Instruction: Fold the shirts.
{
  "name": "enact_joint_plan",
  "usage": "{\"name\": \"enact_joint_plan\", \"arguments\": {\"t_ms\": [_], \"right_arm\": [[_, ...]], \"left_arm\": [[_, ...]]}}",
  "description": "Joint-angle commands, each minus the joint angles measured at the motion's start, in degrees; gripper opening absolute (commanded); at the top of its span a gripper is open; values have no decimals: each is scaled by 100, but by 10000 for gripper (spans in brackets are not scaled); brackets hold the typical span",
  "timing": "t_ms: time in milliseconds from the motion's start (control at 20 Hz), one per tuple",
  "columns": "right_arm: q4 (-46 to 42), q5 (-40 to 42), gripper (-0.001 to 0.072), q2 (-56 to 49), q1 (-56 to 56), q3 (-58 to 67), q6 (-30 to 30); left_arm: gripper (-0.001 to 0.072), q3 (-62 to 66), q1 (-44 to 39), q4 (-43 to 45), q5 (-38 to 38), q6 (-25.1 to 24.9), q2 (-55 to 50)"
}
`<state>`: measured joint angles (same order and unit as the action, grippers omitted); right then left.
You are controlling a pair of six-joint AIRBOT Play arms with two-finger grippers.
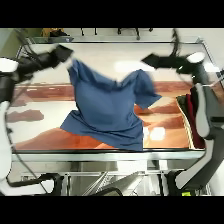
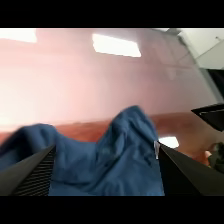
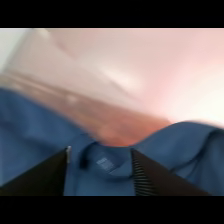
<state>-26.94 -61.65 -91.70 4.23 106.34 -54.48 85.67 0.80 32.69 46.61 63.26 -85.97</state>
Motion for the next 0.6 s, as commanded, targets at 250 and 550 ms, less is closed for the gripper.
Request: {"name": "enact_joint_plan", "arguments": {"t_ms": [250, 550], "right_arm": [[-442, -326, 528, -876, 999, -22, -332], [-437, 590, 525, -1250, 1270, -20, -319]], "left_arm": [[672, 656, 1156, 389, 3248, 935, -1056], [663, -1714, 1300, 2100, 3355, 1381, 273]]}}
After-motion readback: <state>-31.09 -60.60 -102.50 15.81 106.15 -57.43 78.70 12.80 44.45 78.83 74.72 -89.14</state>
